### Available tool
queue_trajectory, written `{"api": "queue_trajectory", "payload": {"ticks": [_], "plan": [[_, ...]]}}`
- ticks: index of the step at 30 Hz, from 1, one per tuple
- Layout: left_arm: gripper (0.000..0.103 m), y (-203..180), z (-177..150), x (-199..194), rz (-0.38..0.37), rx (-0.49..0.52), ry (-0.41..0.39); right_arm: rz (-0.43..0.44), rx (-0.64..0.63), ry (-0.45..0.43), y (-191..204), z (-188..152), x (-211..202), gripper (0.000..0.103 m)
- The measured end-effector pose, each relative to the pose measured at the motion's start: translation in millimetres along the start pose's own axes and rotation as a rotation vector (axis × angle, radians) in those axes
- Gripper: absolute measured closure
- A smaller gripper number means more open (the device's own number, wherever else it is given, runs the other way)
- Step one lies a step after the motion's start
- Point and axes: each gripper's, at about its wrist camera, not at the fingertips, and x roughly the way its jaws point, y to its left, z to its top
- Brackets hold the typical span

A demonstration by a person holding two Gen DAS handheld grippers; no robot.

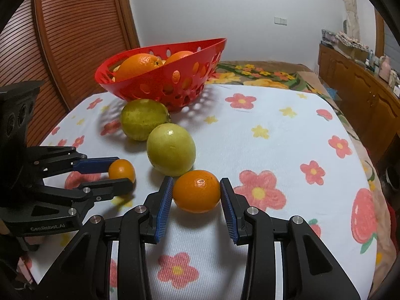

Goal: Organize fruits
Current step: 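Lift and carry both mandarins over the red basket with both grippers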

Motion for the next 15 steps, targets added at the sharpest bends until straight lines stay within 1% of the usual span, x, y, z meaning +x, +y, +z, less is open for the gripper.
{"api": "queue_trajectory", "payload": {"ticks": [5,15], "plan": [[0.07,3,-1,-4,0.025,-0.012,-0.017,0.003,0.003,-0.001,0,0,0,0.065],[0.07,19,3,-29,0.064,-0.077,-0.098,0.007,0.002,-0.001,0,0,0,0.065]]}}
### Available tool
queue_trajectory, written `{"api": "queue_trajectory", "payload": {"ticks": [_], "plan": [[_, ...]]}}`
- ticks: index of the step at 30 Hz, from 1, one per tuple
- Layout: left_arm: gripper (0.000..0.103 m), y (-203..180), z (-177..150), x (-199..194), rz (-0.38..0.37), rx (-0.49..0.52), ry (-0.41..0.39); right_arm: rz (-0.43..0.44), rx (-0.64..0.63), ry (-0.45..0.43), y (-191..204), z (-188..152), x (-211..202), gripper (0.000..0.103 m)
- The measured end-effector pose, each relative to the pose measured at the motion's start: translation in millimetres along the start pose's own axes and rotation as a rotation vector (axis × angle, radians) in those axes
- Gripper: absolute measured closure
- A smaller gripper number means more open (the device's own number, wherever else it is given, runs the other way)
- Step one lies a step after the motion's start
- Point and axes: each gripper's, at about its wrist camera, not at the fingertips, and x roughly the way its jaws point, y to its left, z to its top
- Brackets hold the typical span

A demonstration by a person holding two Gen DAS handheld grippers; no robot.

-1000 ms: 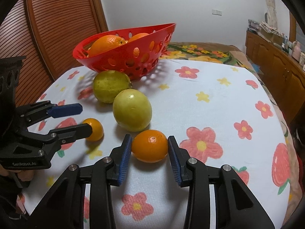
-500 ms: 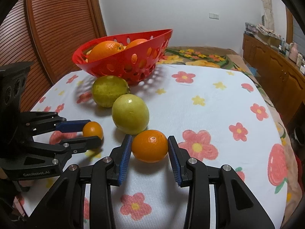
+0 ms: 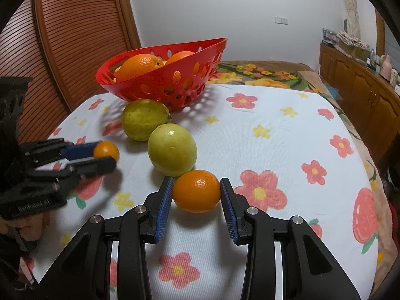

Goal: Organize fruits
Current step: 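Lift and carry both mandarins over the red basket with both grippers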

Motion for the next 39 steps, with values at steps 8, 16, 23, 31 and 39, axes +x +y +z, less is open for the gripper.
{"api": "queue_trajectory", "payload": {"ticks": [8,16,23,31,39], "plan": [[0.07,9,11,-19,0.022,-0.018,-0.059,0.003,-0.011,-0.003,2,1,-1,0.065],[0.07,13,24,-45,0.042,-0.025,-0.125,0.045,-0.01,-0.028,3,4,-15,0.065],[0.07,18,39,-61,0.064,-0.018,-0.167,0.052,-0.046,-0.098,8,28,-45,0.065],[0.07,30,55,-62,0.092,-0.015,-0.186,0.046,-0.112,-0.134,15,63,-51,0.065],[0.07,58,68,-48,0.11,-0.044,-0.175,0.052,-0.157,-0.132,16,97,-30,0.065]]}}
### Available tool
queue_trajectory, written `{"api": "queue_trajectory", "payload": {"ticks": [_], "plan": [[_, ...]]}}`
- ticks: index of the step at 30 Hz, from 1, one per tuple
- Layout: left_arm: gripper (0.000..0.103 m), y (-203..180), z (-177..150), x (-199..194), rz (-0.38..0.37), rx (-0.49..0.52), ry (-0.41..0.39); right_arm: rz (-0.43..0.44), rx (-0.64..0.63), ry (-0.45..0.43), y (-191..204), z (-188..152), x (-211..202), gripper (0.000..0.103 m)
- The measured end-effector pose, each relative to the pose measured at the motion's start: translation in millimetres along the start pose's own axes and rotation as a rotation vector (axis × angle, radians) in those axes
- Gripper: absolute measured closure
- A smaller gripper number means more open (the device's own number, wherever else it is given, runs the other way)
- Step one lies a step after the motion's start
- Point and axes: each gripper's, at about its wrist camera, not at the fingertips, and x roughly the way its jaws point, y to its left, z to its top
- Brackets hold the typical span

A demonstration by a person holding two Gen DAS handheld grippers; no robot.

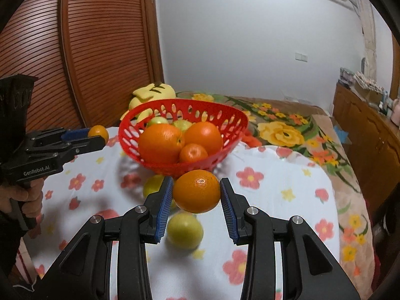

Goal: Organize fruits
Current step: 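Lift and carry both mandarins over the red basket with both grippers, then open the left gripper to drop its mandarin while the right gripper releases its mandarin into the basket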

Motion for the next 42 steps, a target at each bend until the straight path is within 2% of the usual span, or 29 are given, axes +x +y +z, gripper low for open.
{"api": "queue_trajectory", "payload": {"ticks": [11,23,28,31,42], "plan": [[0.07,22,13,27,0.024,-0.015,0.018,0.028,-0.038,0.024,-10,31,48,0.065],[0.07,36,24,61,0.044,-0.023,0.044,0.043,-0.054,0.061,-21,43,86,0.065],[0.07,38,25,70,0.044,-0.026,0.054,0.053,-0.049,0.075,-23,45,93,0.065],[0.07,41,25,74,0.046,-0.028,0.059,0.056,-0.042,0.069,-24,46,93,0.058],[0.07,46,29,83,0.057,-0.023,0.065,0.068,-0.037,0.057,-26,46,86,0.058]]}}
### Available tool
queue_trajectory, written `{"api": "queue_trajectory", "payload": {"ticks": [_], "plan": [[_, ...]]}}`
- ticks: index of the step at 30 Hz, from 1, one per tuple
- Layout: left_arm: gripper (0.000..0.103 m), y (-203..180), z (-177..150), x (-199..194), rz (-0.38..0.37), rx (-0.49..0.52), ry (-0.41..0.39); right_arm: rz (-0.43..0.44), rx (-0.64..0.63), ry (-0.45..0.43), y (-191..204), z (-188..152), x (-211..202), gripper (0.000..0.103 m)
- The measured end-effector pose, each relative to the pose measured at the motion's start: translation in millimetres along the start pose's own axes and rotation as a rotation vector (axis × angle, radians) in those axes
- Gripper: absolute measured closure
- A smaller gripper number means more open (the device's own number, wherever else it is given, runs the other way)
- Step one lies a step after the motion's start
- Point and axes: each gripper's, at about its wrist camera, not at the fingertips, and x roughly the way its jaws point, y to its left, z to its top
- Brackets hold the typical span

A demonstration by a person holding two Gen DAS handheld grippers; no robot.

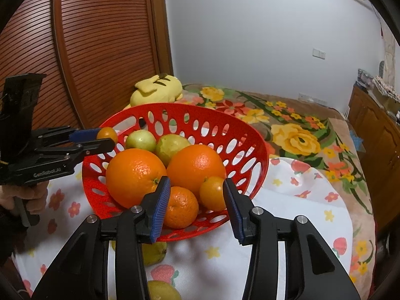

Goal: Organize fruits
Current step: 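Open the left gripper to drop its mandarin while the right gripper releases its mandarin into the basket, then withdraw both open grippers toward the remaining pomelos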

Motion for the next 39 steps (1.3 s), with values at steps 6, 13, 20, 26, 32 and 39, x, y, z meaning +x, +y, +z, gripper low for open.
{"api": "queue_trajectory", "payload": {"ticks": [6,13,20,26,32,39], "plan": [[0.07,3,5,3,0.005,0.002,-0.001,0.002,0.0,-0.005,2,-2,-5,0.058],[0.07,4,10,2,0.01,0.004,-0.005,0.005,0.003,-0.006,5,-4,-10,0.058],[0.062,5,10,-4,0.014,0.0,-0.011,0.009,0.005,-0.002,11,-12,-20,0.058],[0.057,-2,3,-20,0.009,-0.005,-0.024,-0.006,0.017,0.005,12,-22,-30,0.058],[0.053,-13,-6,-41,-0.002,-0.008,-0.042,0.0,0.037,0.004,15,-33,-43,0.058],[0.048,-24,-19,-64,-0.01,-0.003,-0.059,0.006,0.045,0.009,26,-48,-56,0.057]]}}
